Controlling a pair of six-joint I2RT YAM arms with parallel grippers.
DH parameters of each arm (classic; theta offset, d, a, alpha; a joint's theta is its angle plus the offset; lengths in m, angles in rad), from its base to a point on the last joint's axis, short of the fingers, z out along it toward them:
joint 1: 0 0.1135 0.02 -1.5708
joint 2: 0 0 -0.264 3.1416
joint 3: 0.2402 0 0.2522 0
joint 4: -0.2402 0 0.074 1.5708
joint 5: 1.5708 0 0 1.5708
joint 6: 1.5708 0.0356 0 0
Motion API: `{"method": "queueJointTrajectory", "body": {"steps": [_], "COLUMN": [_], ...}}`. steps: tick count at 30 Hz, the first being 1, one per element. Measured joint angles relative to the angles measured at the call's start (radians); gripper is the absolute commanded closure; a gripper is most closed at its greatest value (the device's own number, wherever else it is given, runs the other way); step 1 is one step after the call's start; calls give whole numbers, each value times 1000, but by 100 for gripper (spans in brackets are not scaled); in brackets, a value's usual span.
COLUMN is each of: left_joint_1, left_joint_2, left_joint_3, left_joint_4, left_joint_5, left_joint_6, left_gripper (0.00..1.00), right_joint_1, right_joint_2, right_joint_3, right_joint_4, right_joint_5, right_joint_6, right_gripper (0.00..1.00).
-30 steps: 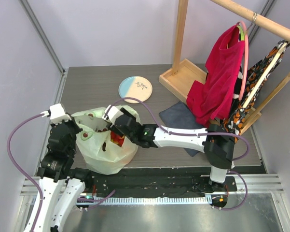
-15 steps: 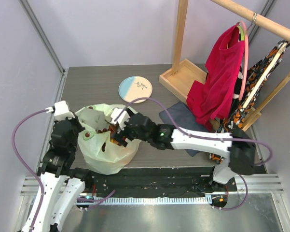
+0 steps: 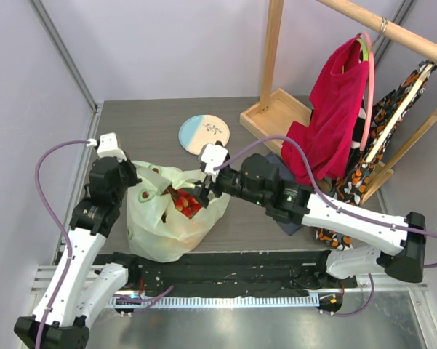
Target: Place the fruits into the plastic bag
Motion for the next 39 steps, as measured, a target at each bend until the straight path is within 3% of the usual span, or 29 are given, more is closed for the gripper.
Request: {"method": "queueJointTrajectory", "body": {"steps": [6,14,16,17,19,20,21,23,24,27,30,39], "left_joint_1": [0,0,0,0,0,0,0,0,0,0,0,-18], "left_joint_2": [86,180,207,221,257,277,296,338,356,385,373,55], "left_joint_3": [66,127,143,150,176,189,204,236,252,282,289,262], "left_joint_4": [8,19,25,30,40,48,56,68,70,80,84,-43], "left_joint_5": [53,101,126,138,173,192,214,263,285,330,351,340], "left_joint_6": [1,18,31,35,46,55,61,74,84,111,124,68], "left_gripper": [100,100,100,100,100,100,100,85,62,24,0,0], "right_joint_1": [-102,-126,-136,-140,-151,-155,-159,-164,-165,-169,-171,-189], "right_joint_2": [105,240,259,267,276,278,278,277,274,257,232,208], "right_joint_3": [0,0,0,0,0,0,0,0,0,4,27,89], "right_joint_4": [-24,-77,-83,-85,-87,-91,-95,-101,-105,-139,-188,-254], "right_joint_5": [82,68,52,51,50,49,51,60,71,126,189,327], "right_joint_6": [-39,-87,-84,-80,-70,-58,-50,-19,0,86,176,347], "right_gripper": [3,6,21,38,56,75,83,99,99,99,99,99]}}
